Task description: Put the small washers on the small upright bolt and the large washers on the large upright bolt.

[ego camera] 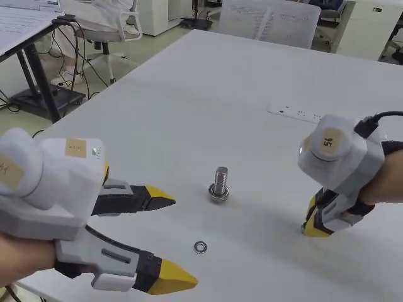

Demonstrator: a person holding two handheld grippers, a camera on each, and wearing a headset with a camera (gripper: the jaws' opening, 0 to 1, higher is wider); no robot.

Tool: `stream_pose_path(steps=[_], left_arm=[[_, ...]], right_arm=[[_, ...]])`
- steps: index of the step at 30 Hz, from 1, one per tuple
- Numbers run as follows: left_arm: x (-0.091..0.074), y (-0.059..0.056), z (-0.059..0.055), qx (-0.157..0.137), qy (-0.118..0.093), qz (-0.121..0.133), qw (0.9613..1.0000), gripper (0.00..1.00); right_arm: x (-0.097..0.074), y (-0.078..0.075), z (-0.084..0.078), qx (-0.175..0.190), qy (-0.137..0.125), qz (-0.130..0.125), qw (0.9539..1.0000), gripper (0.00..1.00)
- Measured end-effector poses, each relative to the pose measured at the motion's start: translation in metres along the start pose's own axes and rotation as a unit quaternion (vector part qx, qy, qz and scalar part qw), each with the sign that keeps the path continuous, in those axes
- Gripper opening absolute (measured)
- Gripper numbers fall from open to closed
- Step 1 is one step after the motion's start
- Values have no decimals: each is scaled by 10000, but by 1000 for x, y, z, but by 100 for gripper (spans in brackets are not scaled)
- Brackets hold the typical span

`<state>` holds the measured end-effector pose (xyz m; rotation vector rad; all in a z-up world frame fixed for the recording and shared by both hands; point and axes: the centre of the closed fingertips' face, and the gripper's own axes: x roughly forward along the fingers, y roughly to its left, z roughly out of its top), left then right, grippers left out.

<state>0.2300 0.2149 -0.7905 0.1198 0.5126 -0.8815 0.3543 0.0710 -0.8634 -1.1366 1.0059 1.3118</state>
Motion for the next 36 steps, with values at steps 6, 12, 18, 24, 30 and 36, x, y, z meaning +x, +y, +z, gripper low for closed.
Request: stream_pose_path(steps=[6, 12, 18, 24, 30, 36], left_arm=[[0, 0, 0, 8, 1, -8, 10000, 70], [0, -1, 1, 19, 2, -17, 10000, 70], [0, -1, 2, 36, -12, -17, 10000, 70], [0, -1, 2, 45, -23, -22, 10000, 70], [0, -1, 3, 56, -39, -24, 10000, 70], [0, -2, 3, 71, -52, -41, 10000, 70]], right_arm=[[-2, -2, 0, 5, -7, -31, 10000, 17], [-6, -3, -2, 52, -22, -70, 10000, 18], [-8, -3, -9, 104, 8, -104, 9999, 18], [-13, -3, -13, 154, 17, -152, 9998, 18], [-14, 3, -18, 202, 48, -142, 9997, 18], [-15, 10, -24, 257, 73, -138, 9995, 18]])
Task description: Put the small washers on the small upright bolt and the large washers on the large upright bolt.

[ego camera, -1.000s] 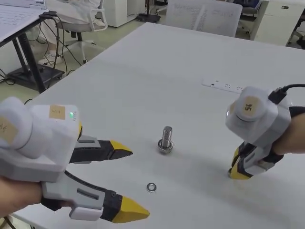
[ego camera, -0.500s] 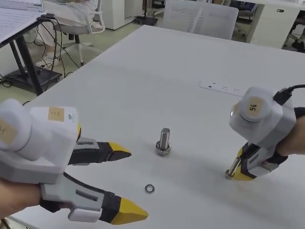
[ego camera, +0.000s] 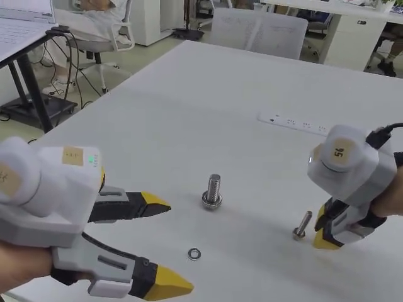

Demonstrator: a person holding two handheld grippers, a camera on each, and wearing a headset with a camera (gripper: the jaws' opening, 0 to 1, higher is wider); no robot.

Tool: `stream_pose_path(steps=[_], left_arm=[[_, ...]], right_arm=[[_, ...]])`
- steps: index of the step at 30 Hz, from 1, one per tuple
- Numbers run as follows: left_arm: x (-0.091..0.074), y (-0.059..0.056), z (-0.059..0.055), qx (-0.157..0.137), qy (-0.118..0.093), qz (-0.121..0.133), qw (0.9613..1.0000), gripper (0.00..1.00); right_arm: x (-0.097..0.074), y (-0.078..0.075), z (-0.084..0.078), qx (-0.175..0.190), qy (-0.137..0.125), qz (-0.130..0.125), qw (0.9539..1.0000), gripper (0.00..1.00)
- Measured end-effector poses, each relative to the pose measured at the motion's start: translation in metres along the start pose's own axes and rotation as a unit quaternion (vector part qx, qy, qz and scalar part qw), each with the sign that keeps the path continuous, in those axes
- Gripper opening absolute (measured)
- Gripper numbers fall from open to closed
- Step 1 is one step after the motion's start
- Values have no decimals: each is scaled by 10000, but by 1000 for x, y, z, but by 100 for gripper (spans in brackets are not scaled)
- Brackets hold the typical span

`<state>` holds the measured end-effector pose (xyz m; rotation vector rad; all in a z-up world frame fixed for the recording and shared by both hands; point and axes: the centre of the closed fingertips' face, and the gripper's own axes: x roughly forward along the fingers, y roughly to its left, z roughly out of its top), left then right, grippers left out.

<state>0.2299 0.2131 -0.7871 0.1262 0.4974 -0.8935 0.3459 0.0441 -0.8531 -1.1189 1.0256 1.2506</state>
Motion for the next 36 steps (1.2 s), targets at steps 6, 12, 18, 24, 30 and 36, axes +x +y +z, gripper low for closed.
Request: stream_pose_path(steps=[6, 12, 18, 24, 30, 36], left_arm=[[0, 0, 1, 5, -22, -16, 10000, 70], [-1, -1, 2, 37, -51, -16, 10000, 70], [-2, -1, 4, 65, -95, -15, 9999, 70], [-4, -1, 5, 87, -128, 6, 9999, 70], [-6, -1, 6, 103, -169, 29, 9998, 69], [-7, -2, 6, 123, -175, 44, 9998, 69]], right_arm=[[-2, 6, -3, 47, -3, -13, 10000, 18], [-9, 15, -1, 28, -31, -40, 10000, 18], [-11, 28, 8, -4, -129, 31, 9999, 18], [-10, 44, 17, -113, -165, 127, 9997, 18], [-11, 59, 33, -315, -211, 207, 9991, 18], [-14, 66, 53, -533, -280, 233, 9979, 18]])
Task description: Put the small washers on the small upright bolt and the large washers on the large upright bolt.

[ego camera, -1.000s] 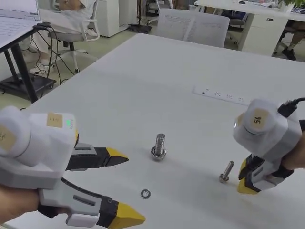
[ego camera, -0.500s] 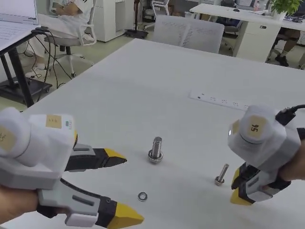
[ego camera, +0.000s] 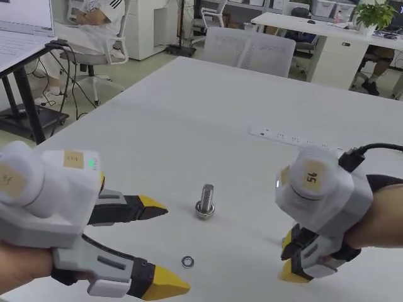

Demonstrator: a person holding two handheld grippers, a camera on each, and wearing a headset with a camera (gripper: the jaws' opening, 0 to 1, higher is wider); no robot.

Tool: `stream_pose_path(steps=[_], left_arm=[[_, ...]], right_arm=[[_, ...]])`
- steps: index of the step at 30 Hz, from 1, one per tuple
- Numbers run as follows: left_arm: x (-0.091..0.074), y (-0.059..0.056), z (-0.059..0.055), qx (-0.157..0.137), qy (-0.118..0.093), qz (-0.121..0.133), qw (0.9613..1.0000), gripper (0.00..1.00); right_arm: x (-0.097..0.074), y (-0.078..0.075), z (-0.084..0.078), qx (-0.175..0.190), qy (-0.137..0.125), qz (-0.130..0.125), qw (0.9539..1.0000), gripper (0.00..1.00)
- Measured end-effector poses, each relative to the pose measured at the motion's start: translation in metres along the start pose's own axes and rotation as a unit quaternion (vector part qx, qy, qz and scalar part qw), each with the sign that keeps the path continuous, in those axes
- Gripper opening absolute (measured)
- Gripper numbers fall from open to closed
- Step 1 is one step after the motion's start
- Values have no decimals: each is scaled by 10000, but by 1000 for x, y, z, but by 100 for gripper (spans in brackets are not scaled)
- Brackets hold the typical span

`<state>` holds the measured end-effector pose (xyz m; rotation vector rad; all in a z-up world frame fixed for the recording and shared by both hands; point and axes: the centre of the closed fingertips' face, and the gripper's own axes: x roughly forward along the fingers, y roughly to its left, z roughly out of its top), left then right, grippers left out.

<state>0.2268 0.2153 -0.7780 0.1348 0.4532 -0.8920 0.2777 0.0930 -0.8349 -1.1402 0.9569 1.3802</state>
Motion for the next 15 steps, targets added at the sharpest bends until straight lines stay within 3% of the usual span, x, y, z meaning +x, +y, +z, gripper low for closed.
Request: stream_pose_path(steps=[15], left_arm=[[-1, 1, -1, 0, 6, 37, 10000, 69]], right_arm=[[6, 3, 48, -631, -45, 68, 9980, 19]])
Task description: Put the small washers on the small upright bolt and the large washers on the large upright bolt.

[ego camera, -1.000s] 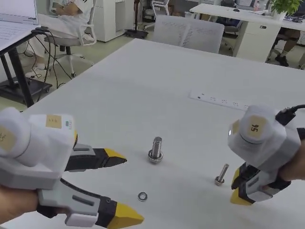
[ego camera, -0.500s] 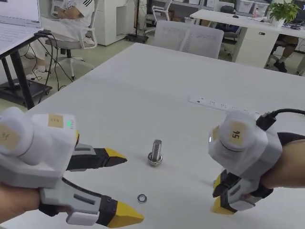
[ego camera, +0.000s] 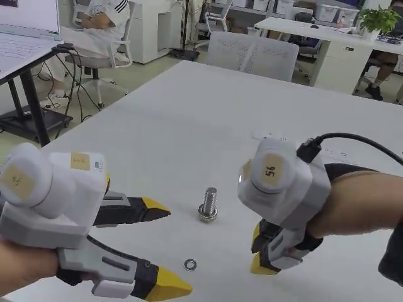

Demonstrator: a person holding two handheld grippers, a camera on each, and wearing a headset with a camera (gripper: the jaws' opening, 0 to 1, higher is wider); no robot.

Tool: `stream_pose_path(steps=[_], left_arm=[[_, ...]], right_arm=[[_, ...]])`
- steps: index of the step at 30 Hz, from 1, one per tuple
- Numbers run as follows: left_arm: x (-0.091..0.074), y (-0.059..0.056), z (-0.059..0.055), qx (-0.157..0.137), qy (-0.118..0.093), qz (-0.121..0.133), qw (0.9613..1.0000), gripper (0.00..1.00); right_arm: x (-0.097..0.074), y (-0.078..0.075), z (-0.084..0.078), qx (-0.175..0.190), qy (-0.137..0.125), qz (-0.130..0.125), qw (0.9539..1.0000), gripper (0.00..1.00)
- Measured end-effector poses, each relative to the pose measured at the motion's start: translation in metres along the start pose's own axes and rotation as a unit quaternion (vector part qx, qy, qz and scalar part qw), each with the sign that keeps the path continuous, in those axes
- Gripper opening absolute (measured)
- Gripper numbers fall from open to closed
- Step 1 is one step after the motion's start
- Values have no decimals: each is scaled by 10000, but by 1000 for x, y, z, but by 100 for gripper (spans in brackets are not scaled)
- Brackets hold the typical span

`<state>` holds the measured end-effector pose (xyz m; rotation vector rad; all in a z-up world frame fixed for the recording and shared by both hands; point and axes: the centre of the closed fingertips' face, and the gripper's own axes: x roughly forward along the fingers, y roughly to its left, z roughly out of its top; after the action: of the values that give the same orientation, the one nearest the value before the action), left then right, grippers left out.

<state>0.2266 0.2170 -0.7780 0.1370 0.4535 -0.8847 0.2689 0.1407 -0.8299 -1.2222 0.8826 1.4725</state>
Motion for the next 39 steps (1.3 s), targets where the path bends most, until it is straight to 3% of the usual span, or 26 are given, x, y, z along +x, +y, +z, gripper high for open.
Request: stream_pose_path(steps=[19, 39], left_arm=[[1, 3, 0, -41, 1, 32, 10000, 69], [0, 4, -1, -69, 4, 56, 10000, 69]], right_arm=[[17, -6, 45, -468, -138, 148, 9987, 19], [45, -5, 64, -688, -82, 304, 9971, 20]])
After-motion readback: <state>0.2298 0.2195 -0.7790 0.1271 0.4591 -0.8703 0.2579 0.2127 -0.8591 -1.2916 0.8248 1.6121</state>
